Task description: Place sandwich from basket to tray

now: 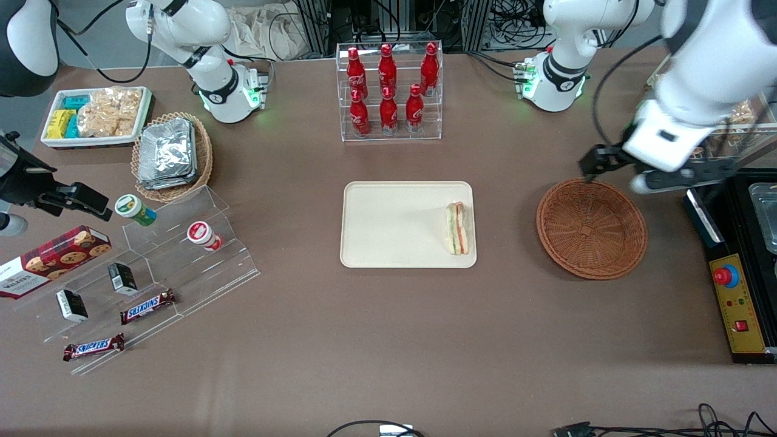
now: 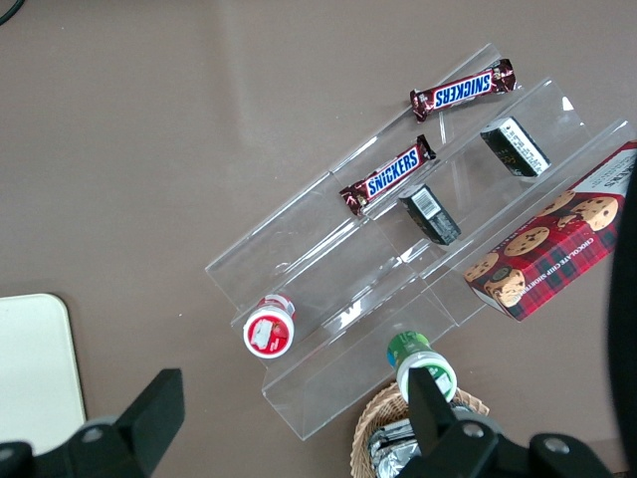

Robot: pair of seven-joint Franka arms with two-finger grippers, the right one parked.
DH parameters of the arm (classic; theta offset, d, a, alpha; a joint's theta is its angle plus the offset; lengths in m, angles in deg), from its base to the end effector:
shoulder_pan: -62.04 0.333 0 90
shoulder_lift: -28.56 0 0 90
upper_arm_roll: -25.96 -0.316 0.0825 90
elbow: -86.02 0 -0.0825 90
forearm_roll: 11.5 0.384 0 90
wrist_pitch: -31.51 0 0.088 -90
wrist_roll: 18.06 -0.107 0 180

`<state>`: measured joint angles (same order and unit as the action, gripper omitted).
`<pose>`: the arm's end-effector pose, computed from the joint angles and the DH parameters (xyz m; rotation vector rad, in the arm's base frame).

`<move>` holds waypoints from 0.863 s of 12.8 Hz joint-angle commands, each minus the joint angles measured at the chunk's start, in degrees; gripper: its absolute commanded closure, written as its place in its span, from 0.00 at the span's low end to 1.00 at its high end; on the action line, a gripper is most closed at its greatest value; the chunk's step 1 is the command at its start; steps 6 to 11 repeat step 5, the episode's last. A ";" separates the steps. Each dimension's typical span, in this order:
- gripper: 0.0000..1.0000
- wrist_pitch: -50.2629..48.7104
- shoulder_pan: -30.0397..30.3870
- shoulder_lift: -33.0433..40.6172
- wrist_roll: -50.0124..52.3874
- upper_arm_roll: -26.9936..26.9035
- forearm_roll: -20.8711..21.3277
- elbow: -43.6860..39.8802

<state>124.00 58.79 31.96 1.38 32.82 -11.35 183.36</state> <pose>0.5291 -0.0959 0.5998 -3.1151 -0.2544 0.0350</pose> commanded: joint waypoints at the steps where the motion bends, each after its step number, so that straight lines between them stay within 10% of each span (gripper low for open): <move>1: 0.00 -0.38 -0.61 1.35 -1.42 -3.86 -2.17 0.65; 11: 0.00 -0.64 -0.52 0.73 -2.21 -4.58 -2.09 -0.92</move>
